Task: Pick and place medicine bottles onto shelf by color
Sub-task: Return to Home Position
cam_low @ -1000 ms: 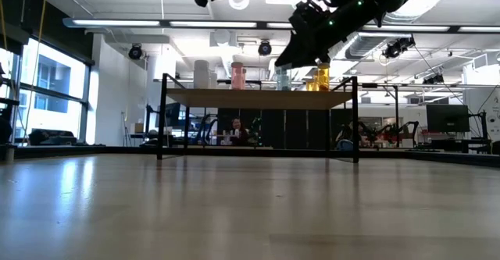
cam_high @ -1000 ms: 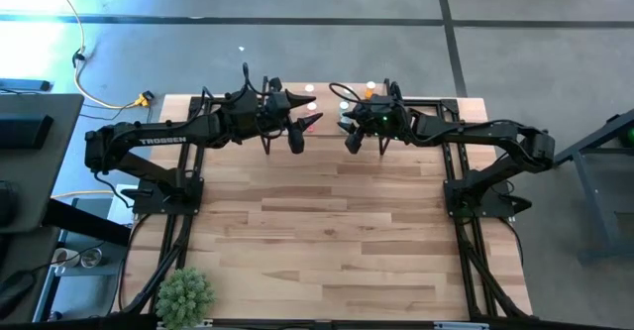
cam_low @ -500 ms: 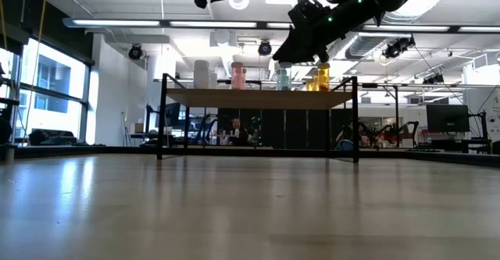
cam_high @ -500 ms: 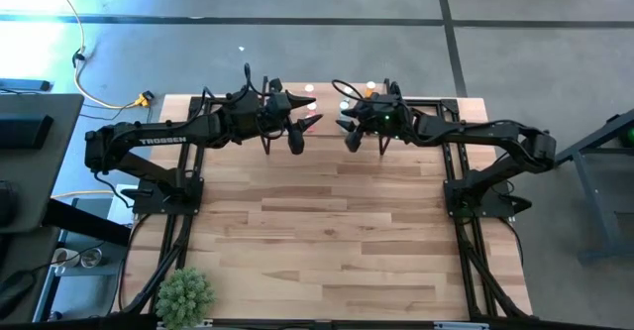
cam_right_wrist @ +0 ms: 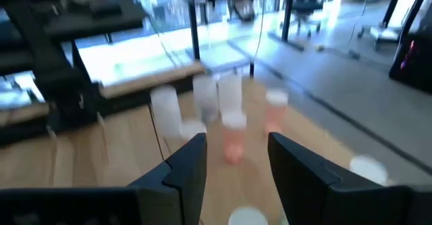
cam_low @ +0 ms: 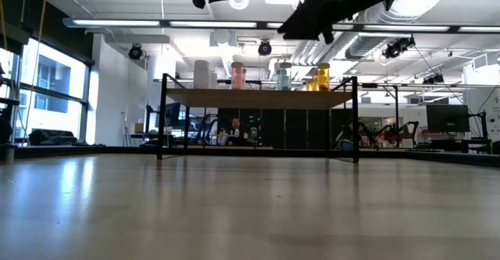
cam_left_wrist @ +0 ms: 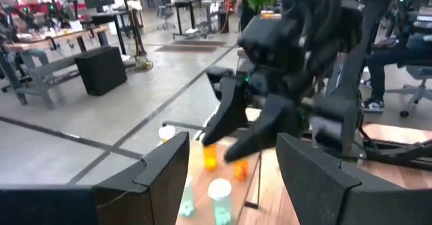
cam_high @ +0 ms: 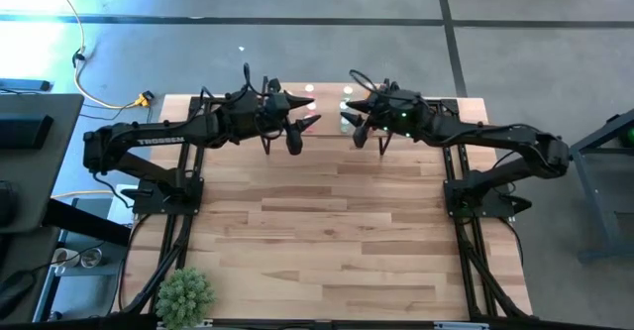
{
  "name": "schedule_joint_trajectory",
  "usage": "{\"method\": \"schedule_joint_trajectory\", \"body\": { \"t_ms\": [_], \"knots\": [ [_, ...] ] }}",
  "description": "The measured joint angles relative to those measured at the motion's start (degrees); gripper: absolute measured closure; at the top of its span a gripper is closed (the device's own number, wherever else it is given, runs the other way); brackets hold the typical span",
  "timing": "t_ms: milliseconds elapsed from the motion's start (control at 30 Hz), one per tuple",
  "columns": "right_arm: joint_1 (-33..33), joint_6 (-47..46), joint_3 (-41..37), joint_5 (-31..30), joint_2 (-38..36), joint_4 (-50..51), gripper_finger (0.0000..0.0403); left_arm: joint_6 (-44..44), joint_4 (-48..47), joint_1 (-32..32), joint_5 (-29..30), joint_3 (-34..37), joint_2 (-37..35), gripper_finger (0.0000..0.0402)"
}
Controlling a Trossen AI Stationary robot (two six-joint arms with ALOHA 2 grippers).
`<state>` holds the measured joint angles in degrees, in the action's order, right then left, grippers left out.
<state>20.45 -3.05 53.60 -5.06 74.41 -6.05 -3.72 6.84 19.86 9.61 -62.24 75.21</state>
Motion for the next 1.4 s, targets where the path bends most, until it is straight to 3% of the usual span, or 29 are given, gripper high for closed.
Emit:
{"method": "schedule_joint_trajectory", "body": {
  "t_ms": [700, 900, 1200, 1400],
  "knots": [
    [-0.2, 0.5, 0.0, -1.0, -10.1, -2.6, 0.0253, 2.1, -16.1, -2.4, -0.5, 0.0, -17.7, 0.0188],
    [-0.2, 3.3, 3.9, -1.0, -10.2, 3.0, 0.0253, 2.2, -19.3, -5.7, -0.6, 0.4, -21.9, 0.0188],
    [-0.2, 4.0, 10.4, -1.1, -10.2, 8.2, 0.0253, 6.9, -17.3, -9.8, -0.3, 10.6, -28.9, 0.0188],
    [-0.2, -2.5, 11.3, -1.1, -10.1, 7.4, 0.0253, 7.2, -12.8, -12.5, -0.6, 19.2, -35.3, 0.0188]
  ]
}}
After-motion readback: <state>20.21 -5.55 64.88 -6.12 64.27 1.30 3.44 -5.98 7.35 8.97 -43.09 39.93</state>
